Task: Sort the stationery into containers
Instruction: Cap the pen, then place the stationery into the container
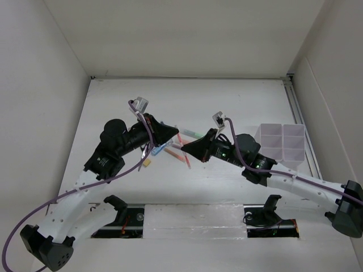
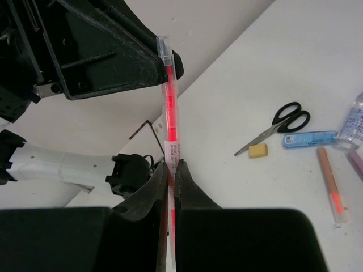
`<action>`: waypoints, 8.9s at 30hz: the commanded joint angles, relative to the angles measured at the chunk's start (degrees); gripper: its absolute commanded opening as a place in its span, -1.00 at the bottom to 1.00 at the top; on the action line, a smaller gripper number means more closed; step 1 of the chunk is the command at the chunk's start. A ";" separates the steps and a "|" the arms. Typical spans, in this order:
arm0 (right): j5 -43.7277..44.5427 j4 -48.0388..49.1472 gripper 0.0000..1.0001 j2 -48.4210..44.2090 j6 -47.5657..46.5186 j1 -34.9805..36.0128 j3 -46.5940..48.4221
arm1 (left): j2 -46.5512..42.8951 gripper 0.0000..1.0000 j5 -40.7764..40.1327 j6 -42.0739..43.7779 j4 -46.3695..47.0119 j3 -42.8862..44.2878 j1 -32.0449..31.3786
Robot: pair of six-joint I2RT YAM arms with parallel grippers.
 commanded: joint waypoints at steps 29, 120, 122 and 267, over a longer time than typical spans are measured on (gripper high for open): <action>5.68 17.94 -1.00 -0.40 6.07 1.48 -0.89 | -4.09 -1.00 -7.23 -6.09 1.49 -2.77 -0.55; 1.73 24.27 -1.00 0.40 4.93 -1.42 -0.10 | -2.42 -1.00 9.64 -1.08 4.40 -6.46 -0.55; 0.33 24.27 -1.00 0.40 4.93 -1.42 -0.10 | -2.42 -1.00 9.65 -1.61 4.40 -5.93 -0.55; 14.36 15.84 -1.00 1.02 -6.13 -4.22 2.63 | -6.83 1.00 -22.42 0.42 -14.74 7.60 -0.55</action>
